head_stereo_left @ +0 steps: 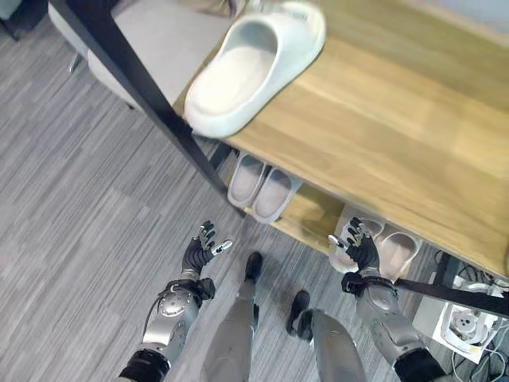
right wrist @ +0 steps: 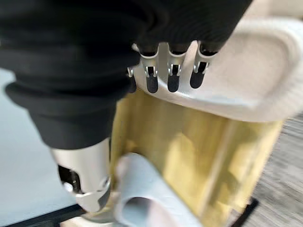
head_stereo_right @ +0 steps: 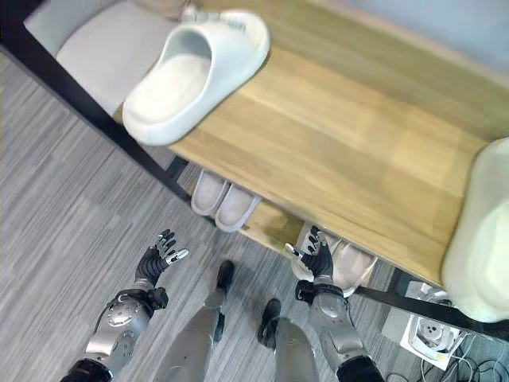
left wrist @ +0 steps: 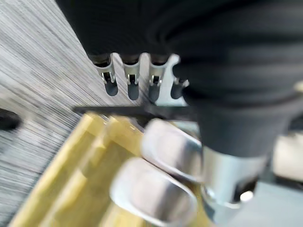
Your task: Arrange the slippers neatly on the shoe rack.
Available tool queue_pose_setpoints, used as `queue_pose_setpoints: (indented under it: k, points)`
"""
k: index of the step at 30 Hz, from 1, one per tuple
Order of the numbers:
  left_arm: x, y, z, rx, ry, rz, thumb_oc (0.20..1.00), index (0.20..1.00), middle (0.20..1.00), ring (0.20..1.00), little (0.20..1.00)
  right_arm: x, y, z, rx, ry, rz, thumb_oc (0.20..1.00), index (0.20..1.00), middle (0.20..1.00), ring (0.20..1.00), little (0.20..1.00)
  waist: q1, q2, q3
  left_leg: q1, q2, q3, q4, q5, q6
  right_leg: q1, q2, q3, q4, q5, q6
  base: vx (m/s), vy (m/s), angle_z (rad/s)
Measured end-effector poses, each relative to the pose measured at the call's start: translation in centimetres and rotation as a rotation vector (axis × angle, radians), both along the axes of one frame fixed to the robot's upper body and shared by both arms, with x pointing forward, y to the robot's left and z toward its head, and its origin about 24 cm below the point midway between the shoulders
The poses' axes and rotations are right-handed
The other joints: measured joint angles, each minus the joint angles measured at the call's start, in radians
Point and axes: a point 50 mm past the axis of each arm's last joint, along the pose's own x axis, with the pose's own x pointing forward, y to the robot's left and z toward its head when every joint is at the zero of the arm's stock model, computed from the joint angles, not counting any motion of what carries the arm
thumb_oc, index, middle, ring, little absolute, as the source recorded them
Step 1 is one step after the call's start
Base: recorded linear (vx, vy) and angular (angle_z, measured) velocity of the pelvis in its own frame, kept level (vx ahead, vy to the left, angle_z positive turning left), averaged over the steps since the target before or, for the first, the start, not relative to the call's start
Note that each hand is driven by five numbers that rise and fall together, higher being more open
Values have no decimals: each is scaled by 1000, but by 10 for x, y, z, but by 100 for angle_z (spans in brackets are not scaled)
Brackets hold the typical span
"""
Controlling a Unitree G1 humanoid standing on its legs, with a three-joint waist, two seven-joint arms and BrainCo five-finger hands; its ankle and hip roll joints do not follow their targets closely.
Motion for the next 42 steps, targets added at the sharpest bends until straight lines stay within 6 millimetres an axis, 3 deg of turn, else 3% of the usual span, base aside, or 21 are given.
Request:
queue_pose_setpoints:
  k: [4,6,11,12,14,15,18,20,22,24,26,28,36,38,42]
  points:
    - [2,2,3,1,-16,-29,1000,1000,1000,1000,1000,-2,-2,3,-12,-19,126,1000,1000,1000,1000,1000,-17,6,-30,89,8,32,-68,-1,2,72,7,24,-63,15,14,117,48,-22]
    - [-8,9,-4,17,17,-52,1000,1000,1000,1000,1000,-15,-15,-5,-38,20,193,1000,1000,1000,1000,1000,-20,29,-67,167,15,65,-124,0,6,148,18,51,-147,48,29,113,56,-43]
    - [-30,24,-19,82,92,-74,1000,1000,1000,1000,1000,-43,-31,-24,-54,110,222,1000,1000,1000,1000,1000,-44,59,-112,221,12,105,-124,-13,23,233,22,80,-251,93,46,75,45,-26]
    - [-47,35,-30,152,161,-112,1000,1000,1000,1000,1000,-74,-48,-43,-95,219,199,1000,1000,1000,1000,1000,-59,76,-144,260,11,133,-125,-36,29,279,22,109,-304,108,51,90,36,-45]
    - [-57,38,-35,204,201,-173,1000,1000,1000,1000,1000,-104,-64,-61,-168,353,191,1000,1000,1000,1000,1000,-104,100,-167,283,10,146,-125,-44,28,316,23,120,-349,127,53,119,39,-38]
    - [-63,35,-39,249,232,-263,1000,1000,1000,1000,1000,-123,-75,-70,-216,434,192,1000,1000,1000,1000,1000,-115,108,-180,308,12,170,-125,-58,29,335,23,145,-363,131,53,100,29,-44]
    - [-73,9,-37,312,252,-558,1000,1000,1000,1000,1000,-134,-89,-75,-256,494,167,1000,1000,1000,1000,1000,-138,125,-195,319,14,197,-127,-66,29,334,23,179,-363,135,58,31,2,-39]
    - [-69,-21,-34,276,204,-690,1000,1000,1000,1000,1000,-134,-90,-75,-263,508,187,1000,1000,1000,1000,1000,-168,134,-201,319,16,202,-132,-67,27,333,25,186,-368,145,57,22,-15,-18]
    - [-58,-41,-22,271,131,-775,1000,1000,1000,1000,1000,-136,-86,-77,-256,514,201,1000,1000,1000,1000,1000,-194,134,-205,323,24,215,-131,-73,19,327,30,202,-366,143,61,22,-20,-16]
    - [-44,-70,-2,286,16,-898,1000,1000,1000,1000,1000,-134,-82,-77,-255,510,224,1000,1000,1000,1000,1000,-192,129,-205,315,28,219,-132,-77,12,315,35,211,-362,140,65,10,-26,-12]
    - [-29,-113,36,267,-183,-1053,1000,1000,1000,1000,1000,-125,-74,-77,-255,489,256,1000,1000,1000,1000,1000,-200,130,-205,302,29,223,-132,-75,10,298,35,216,-361,149,65,-7,-37,-9]
    - [-27,-129,60,250,-290,-1116,1000,1000,1000,1000,1000,-120,-69,-76,-245,474,266,1000,1000,1000,1000,1000,-211,125,-202,300,29,223,-132,-72,13,297,36,214,-363,152,65,-11,-36,-5]
    - [-30,-145,108,8,-447,-1152,1000,1000,1000,1000,1000,-115,-50,-79,-207,455,304,1000,1000,1000,1000,1000,-201,106,-188,306,27,217,-125,-62,24,321,36,206,-380,163,53,-5,-53,5]
    - [-29,-142,121,-41,-486,-1133,1000,1000,1000,1000,1000,-114,-48,-79,-202,452,306,1000,1000,1000,1000,1000,-187,102,-185,306,27,214,-125,-62,24,330,36,200,-388,163,53,5,-49,7]
    - [-18,-122,168,-96,-684,-999,1000,1000,1000,1000,1000,-113,-43,-80,-167,446,298,1000,1000,1000,1000,1000,-176,90,-172,317,23,195,-125,-62,23,368,37,180,-420,170,53,17,-68,15]
